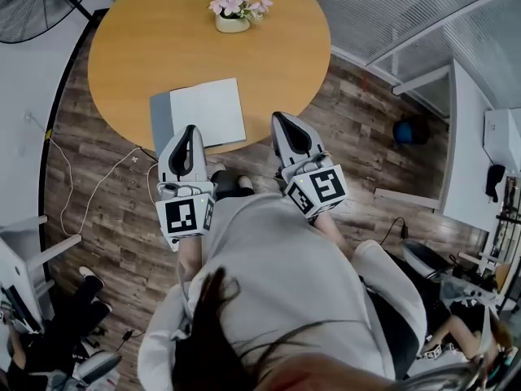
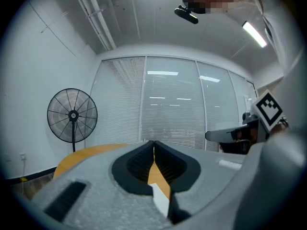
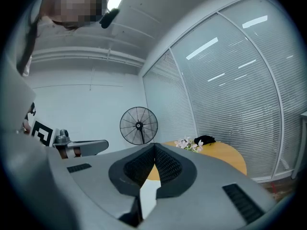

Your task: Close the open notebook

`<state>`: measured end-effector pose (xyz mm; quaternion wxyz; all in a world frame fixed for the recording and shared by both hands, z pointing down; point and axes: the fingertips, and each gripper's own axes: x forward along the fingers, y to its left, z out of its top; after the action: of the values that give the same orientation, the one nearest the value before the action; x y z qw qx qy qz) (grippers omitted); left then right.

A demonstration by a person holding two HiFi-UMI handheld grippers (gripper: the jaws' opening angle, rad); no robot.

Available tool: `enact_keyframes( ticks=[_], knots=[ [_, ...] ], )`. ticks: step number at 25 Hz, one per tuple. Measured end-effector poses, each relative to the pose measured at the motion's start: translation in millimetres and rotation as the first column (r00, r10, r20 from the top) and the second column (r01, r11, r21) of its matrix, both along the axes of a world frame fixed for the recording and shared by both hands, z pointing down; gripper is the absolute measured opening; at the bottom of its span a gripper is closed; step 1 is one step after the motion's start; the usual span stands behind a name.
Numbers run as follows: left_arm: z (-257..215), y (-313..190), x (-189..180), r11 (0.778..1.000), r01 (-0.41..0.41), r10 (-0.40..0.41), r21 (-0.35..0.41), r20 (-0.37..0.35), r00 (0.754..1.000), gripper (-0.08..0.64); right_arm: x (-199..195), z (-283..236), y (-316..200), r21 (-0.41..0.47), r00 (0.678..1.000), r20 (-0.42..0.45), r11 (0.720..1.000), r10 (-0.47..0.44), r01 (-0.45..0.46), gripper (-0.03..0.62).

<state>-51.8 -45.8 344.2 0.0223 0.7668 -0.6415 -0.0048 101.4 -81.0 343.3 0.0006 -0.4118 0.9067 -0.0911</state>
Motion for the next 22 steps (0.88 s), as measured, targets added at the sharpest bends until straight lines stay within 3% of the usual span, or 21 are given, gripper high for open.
enact_keyframes(
  ticks=[12,22],
  knots=[
    [-13.7,-44.6,-60.0,0.998,-0.063,0.063,0.004,-0.007,0.998,0.020,-52.3,-18.9,-35.3,0.021,0.998,-0.012,0.997,0.070,-0.069,0.003],
    [6.3,-50.3,-113.2,0.997,-0.076,0.075,-0.035,-0.021,0.997,0.018,-92.5,-1.3,-38.5,-0.018,0.994,-0.030,0.994,0.105,-0.106,0.003]
  ],
)
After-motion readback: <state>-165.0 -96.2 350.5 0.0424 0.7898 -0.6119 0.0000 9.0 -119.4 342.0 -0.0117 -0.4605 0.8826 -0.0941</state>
